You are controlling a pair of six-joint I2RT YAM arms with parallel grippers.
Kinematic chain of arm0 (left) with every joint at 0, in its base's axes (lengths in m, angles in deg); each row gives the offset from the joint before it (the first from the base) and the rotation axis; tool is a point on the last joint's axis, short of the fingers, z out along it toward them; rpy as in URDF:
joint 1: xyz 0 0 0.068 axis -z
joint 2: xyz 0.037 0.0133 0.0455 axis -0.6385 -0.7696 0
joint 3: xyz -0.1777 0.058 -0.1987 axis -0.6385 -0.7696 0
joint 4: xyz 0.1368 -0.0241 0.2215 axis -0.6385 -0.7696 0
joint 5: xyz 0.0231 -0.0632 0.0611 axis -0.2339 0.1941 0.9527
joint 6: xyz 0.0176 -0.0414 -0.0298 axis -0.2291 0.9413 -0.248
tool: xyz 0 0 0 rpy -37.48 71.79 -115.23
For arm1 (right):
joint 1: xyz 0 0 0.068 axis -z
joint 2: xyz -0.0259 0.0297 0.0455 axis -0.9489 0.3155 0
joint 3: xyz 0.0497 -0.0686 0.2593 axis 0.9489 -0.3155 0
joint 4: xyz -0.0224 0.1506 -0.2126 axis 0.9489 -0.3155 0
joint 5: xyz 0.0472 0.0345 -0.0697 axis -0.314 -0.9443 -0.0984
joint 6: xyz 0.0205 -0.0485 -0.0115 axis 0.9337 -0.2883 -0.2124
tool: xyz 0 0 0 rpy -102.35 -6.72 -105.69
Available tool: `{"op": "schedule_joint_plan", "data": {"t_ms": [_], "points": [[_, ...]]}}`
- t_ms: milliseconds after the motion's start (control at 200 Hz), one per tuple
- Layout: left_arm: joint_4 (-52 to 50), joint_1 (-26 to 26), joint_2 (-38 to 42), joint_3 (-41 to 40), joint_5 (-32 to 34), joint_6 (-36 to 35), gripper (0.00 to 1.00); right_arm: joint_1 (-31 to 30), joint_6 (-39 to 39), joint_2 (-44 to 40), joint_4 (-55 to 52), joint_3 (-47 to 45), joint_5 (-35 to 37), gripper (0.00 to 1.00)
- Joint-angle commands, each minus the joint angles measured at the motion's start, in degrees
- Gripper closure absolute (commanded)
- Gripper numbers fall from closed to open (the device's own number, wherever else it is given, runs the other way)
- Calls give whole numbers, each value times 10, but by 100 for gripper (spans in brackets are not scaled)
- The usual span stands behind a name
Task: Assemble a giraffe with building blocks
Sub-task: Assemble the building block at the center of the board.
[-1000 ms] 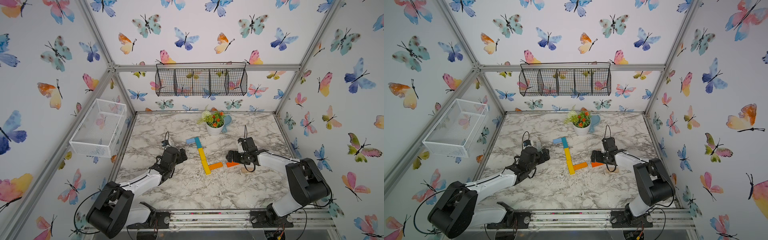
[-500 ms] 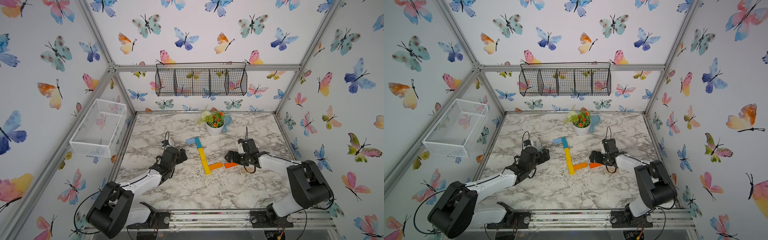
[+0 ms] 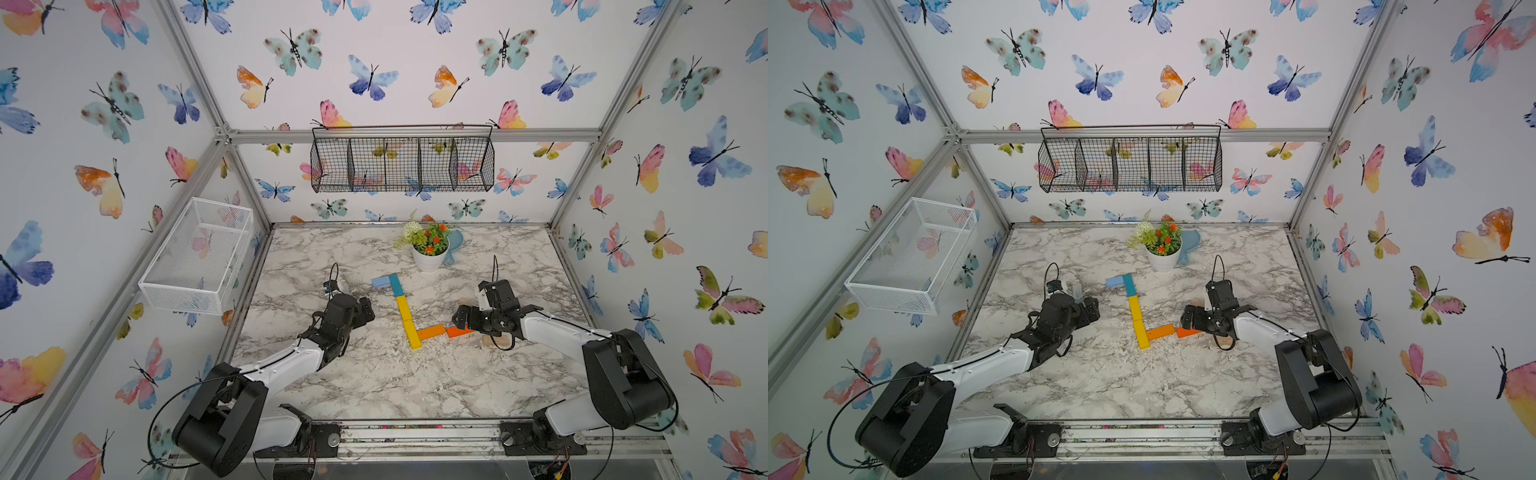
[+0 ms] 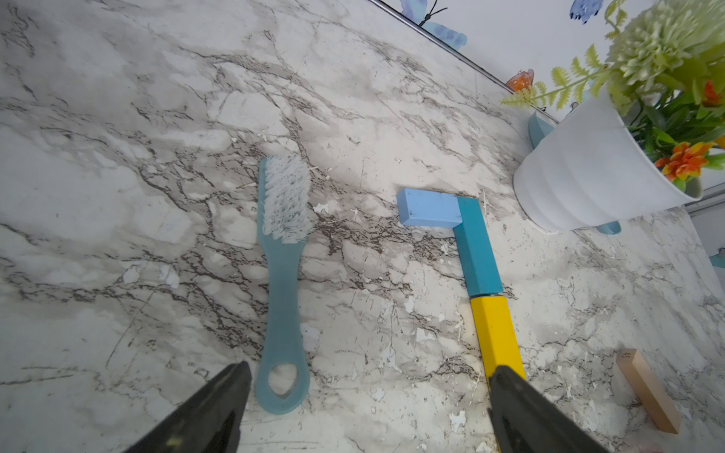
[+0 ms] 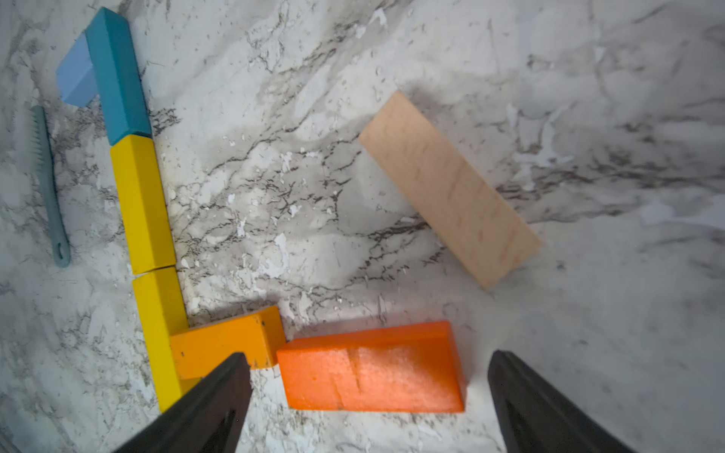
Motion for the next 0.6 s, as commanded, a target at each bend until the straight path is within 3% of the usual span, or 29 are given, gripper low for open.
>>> {"op": "schedule_joint_plan", "data": {"t_ms": [0,340,596], "points": [[4,0,8,11,-4,-9,2,-4,-34,-22,-61,20,10,0],[8,1,0,10,-4,-10,2,-25,-26,-58,-9,-33,-166,0],[12,1,-10,13,-11,-13,2,-35,-22,-24,24,-50,-190,0]]}}
